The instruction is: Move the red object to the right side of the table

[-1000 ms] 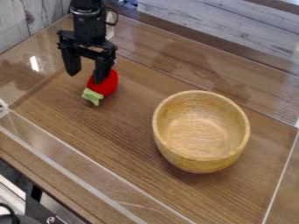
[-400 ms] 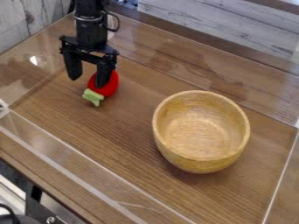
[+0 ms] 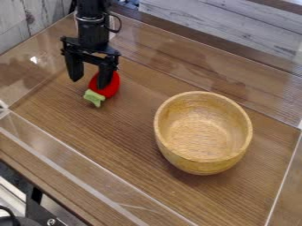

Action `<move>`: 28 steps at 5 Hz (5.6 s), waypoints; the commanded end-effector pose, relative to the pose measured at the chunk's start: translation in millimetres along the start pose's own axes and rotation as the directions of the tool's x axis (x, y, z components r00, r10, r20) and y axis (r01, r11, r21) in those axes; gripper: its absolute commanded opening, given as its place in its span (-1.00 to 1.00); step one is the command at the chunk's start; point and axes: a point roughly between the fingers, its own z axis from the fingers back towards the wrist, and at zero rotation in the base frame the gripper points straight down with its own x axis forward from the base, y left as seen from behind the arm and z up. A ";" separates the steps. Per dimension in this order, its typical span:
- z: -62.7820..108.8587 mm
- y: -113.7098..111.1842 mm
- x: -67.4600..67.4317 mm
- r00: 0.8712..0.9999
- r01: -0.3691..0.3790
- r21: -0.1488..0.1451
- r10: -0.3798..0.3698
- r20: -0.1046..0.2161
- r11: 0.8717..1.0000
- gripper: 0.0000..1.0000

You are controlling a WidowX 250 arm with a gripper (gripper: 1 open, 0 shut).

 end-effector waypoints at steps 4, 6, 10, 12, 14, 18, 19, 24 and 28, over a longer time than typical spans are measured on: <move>10.7 6.7 11.5 0.999 -0.036 -0.002 0.036 0.035 0.999 1.00; 9.8 9.3 13.5 0.999 -0.044 -0.011 0.044 0.023 0.999 1.00; 42.7 1.8 16.6 0.997 -0.032 -0.065 0.037 0.074 0.997 -1.00; 68.6 -5.1 16.5 0.995 -0.020 -0.105 0.030 0.095 0.994 -1.00; 74.2 -13.3 25.6 0.996 0.001 -0.116 0.010 0.091 0.993 -1.00; 62.1 -36.2 40.4 0.996 0.071 -0.108 -0.064 0.061 0.992 -1.00; 60.4 -44.0 43.8 0.995 0.085 -0.112 -0.079 0.056 0.990 -1.00; 66.6 -71.7 64.5 0.984 0.172 -0.101 -0.165 0.066 0.980 1.00; 66.3 -79.0 71.3 0.981 0.189 -0.095 -0.185 0.053 0.977 -1.00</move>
